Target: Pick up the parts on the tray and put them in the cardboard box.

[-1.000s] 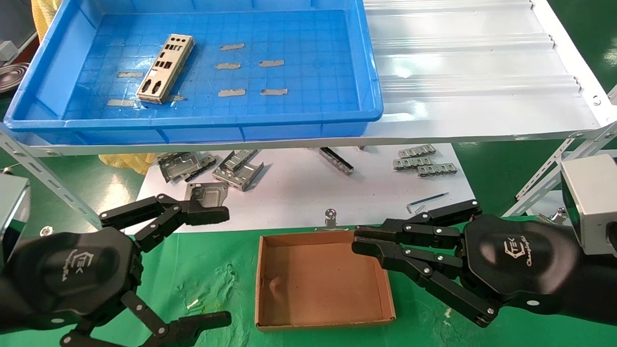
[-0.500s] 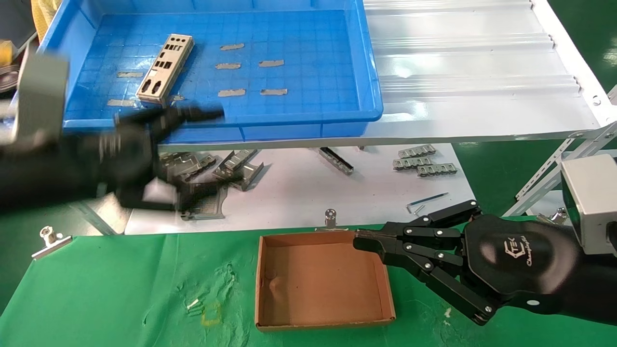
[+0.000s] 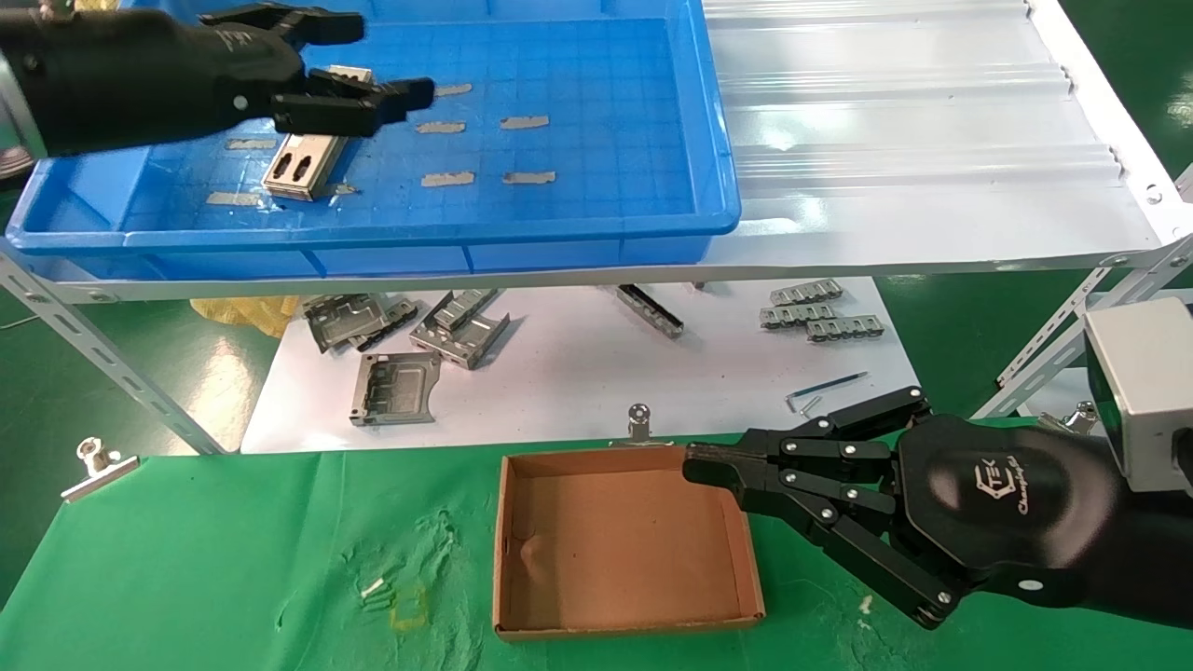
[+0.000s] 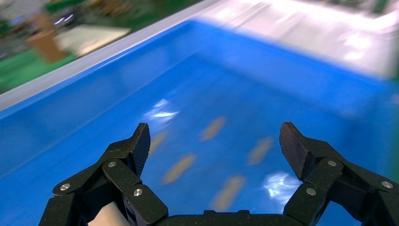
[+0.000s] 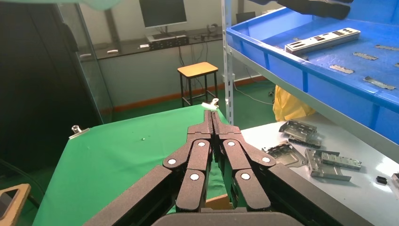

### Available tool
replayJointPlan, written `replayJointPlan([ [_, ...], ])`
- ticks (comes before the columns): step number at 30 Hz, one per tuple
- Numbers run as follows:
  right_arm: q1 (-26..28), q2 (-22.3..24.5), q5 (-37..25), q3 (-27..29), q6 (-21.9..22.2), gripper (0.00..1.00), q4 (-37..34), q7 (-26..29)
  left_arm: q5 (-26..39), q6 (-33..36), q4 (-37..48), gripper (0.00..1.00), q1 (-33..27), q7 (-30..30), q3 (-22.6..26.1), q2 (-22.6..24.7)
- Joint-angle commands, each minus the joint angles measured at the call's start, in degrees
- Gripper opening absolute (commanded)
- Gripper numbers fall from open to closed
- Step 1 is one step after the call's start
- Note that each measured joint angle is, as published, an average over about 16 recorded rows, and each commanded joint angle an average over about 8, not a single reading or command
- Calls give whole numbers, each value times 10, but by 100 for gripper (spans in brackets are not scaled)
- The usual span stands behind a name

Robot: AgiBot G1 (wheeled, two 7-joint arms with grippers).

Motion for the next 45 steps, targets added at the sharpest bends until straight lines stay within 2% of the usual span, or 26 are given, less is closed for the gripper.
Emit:
replayJointPlan([
  [1, 0, 0, 0, 0, 0, 0, 0, 0, 28, -17, 41, 100, -31, -1, 13, 13],
  [10, 0, 0, 0, 0, 0, 0, 0, 0, 67, -60, 137, 100, -71, 14, 31, 36],
  [11, 0, 0, 0, 0, 0, 6, 0, 0, 67, -62, 145, 100, -74, 13, 31, 37],
  [18, 0, 0, 0, 0, 0, 93, 0, 0, 77, -74, 197, 100, -91, -4, 37, 50],
  [19, 0, 0, 0, 0, 0, 100, 0, 0, 78, -77, 203, 100, -93, -5, 38, 52],
  [23, 0, 0, 0, 0, 0, 100, 0, 0, 82, -87, 223, 98, -99, -7, 39, 60],
  [25, 0, 0, 0, 0, 0, 100, 0, 0, 83, -92, 231, 85, -102, -6, 40, 63],
  [30, 0, 0, 0, 0, 0, 100, 0, 0, 85, -99, 247, 24, -106, 2, 41, 71],
  [31, 0, 0, 0, 0, 0, 100, 0, 0, 84, -99, 249, 14, -107, 4, 41, 72],
  [33, 0, 0, 0, 0, 0, 100, 0, 0, 83, -100, 253, 2, -107, 9, 40, 73],
  [45, 0, 0, 0, 0, 0, 100, 0, 0, 79, -103, 272, 0, -108, 14, 37, 77],
])
